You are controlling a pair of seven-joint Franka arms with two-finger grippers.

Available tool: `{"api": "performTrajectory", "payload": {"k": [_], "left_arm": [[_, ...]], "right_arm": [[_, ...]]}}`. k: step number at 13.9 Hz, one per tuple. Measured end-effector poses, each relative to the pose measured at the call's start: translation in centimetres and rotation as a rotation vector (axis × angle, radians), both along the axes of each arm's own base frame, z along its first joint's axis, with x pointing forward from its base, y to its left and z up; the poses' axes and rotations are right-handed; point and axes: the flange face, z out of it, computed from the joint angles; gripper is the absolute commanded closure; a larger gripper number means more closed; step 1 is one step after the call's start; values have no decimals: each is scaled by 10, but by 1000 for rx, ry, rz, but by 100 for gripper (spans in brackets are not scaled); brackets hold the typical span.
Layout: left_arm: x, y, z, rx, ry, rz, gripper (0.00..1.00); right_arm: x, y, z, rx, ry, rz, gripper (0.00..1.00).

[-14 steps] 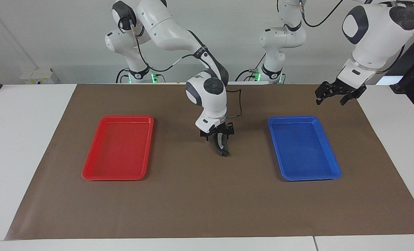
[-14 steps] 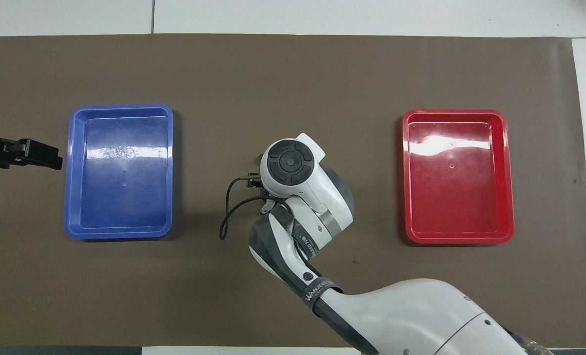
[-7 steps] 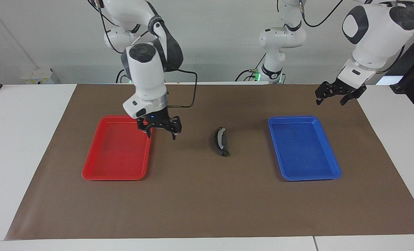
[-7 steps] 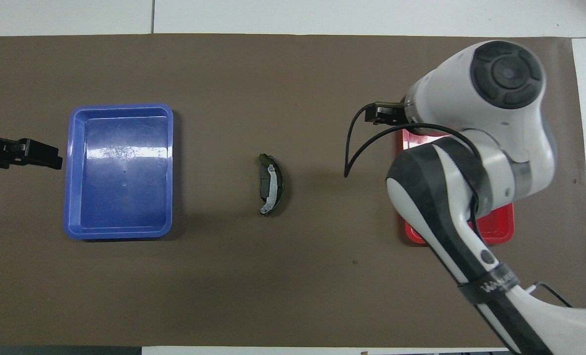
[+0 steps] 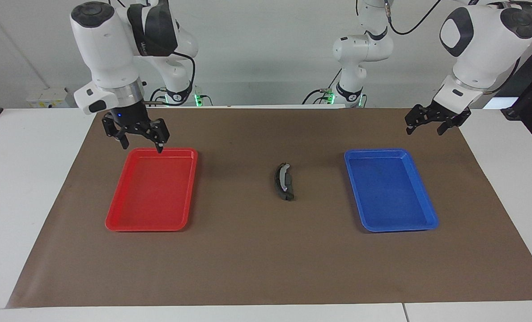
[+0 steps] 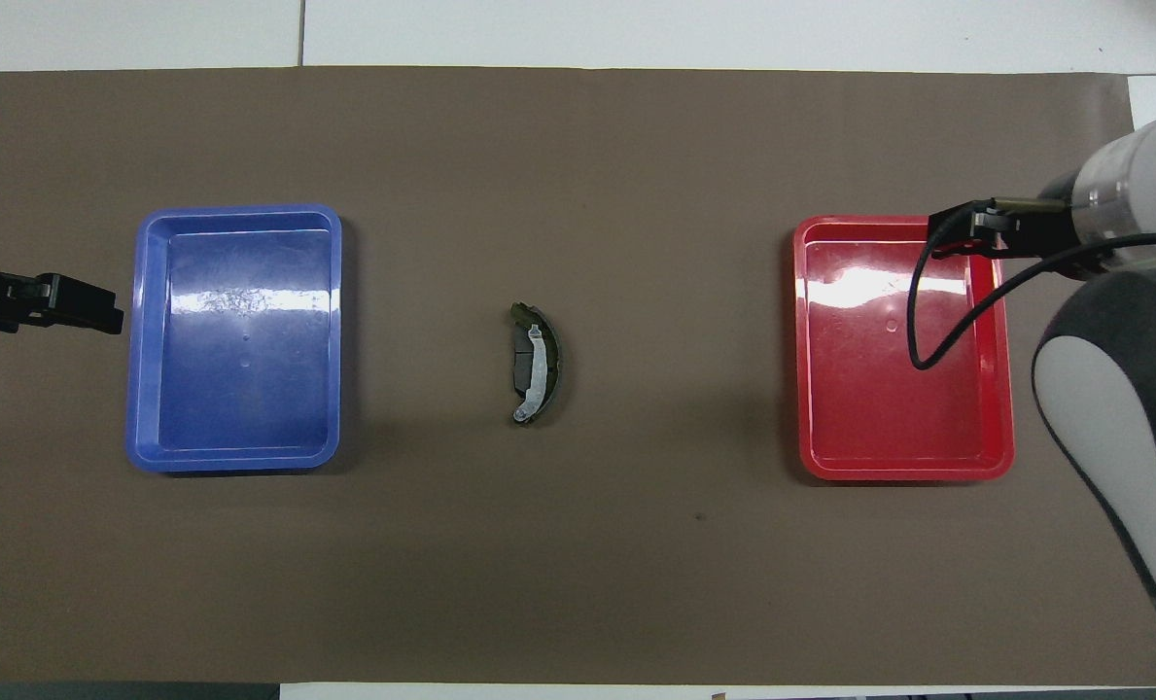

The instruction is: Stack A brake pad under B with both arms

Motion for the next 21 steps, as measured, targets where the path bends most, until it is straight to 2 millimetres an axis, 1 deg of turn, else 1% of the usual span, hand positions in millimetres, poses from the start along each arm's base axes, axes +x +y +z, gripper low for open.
{"api": "performTrajectory", "payload": {"k": [1,3,5,8,10,17,21], "left_arm": [[0,0,0,0,0,0,1],[0,0,0,0,0,0,1],[0,0,0,0,0,0,1],[0,0,0,0,0,0,1],[0,0,0,0,0,0,1],[0,0,0,0,0,0,1],[0,0,0,0,-1,0,1]], "right_arm": [[-8,-12,9,-5,28,4,0],[-20,-29,24,-10,90,9,0],[-25,-42,32,-11,123,21,0],[-29,-54,34,-8,149,17,0],[-30,-60,29,4,161,4,0],[-30,-58,30,29,159,4,0],[-29,-58,34,28,151,7,0]]}}
